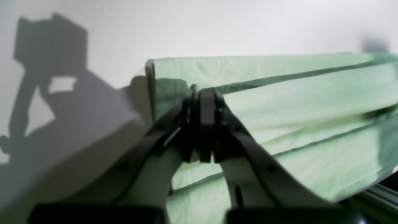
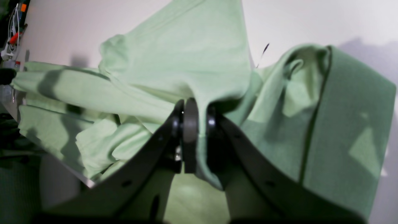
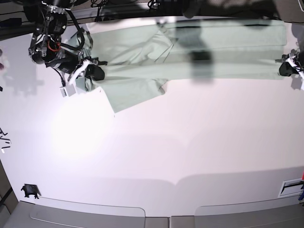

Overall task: Fold the T-shirt properly
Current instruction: 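Grasp the collar end with the right gripper and fold it toward the hem, then press the folded collar end flat with the right gripper, then open the right gripper and lift it off the folded shirt, then grasp the green shirt's hem end with the left gripper, fold toward collar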

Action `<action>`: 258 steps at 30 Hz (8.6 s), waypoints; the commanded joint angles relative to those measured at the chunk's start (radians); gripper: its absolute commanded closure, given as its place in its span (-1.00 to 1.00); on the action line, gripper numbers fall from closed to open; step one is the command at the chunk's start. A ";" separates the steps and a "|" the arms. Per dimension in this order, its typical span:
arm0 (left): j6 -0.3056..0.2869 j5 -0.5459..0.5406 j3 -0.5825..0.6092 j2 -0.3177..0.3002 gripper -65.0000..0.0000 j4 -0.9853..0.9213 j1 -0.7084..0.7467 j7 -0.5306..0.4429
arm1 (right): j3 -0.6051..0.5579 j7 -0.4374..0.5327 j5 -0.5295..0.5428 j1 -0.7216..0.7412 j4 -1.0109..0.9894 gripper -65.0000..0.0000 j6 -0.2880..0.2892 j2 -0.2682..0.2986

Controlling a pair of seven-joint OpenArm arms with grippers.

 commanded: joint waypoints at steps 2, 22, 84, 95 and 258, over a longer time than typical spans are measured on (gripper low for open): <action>0.000 -0.016 -0.014 -0.031 0.42 0.016 -0.008 -0.017 | 0.008 0.011 0.042 0.008 0.022 0.50 0.004 0.015; 0.000 -0.016 -0.399 -0.027 0.24 0.183 -0.001 -0.074 | -0.002 0.227 -0.178 0.238 0.113 0.19 -0.001 -0.055; 0.001 0.069 -0.399 0.045 0.24 0.183 0.079 -0.113 | -0.258 -0.141 0.557 -0.113 0.150 0.33 0.024 -0.058; 0.010 0.071 -0.399 0.183 0.12 0.183 0.199 -0.211 | -0.246 -0.141 0.600 -0.060 0.241 0.33 0.024 -0.058; -0.100 -0.059 0.225 0.596 1.00 0.436 0.206 0.085 | 0.031 0.343 -0.428 0.089 0.235 0.35 -0.163 -0.121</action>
